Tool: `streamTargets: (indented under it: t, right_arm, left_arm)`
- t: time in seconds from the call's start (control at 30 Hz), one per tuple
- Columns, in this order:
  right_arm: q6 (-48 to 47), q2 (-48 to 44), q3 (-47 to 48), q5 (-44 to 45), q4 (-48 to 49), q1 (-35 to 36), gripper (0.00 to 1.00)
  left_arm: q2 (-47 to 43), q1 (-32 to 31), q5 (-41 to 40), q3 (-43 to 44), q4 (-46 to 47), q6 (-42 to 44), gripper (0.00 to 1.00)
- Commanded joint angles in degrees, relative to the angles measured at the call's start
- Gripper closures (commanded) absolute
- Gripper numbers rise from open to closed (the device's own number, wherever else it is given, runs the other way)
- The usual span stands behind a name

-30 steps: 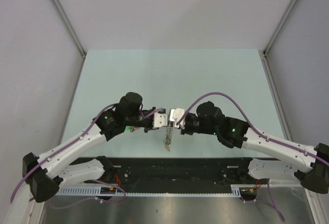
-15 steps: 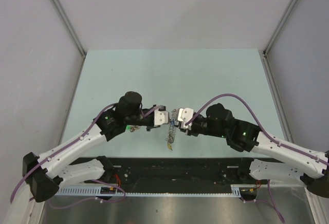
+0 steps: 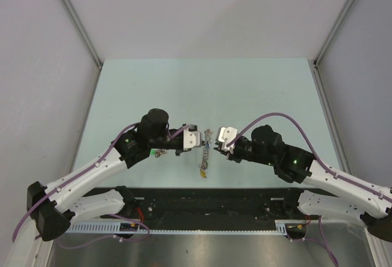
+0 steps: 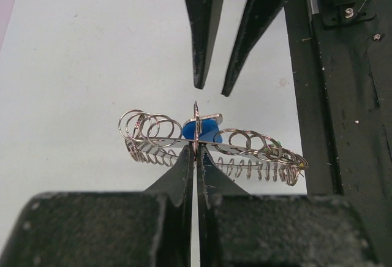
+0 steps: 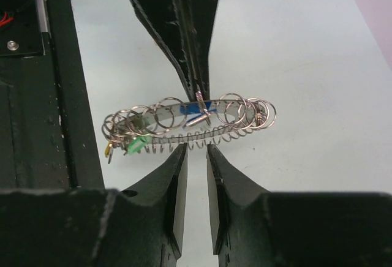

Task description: Put the keys on the keyring

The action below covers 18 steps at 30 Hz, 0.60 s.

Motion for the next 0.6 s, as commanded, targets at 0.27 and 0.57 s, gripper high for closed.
streamTargets:
  t: [0.27,0.57]
  right_arm:
    - [0.09,0.12,-0.31,-10.45,5.99,-5.23,0.78]
    - [-0.35,1.0,-0.31,-11.95,6.08,-5.58,0.81]
  left_arm:
    - [-0.76,-0.26,4.18,0.91,2.12,0.56,1.0]
    - [-0.41,-0.34,4.45,0.91,2.12,0.65,1.0]
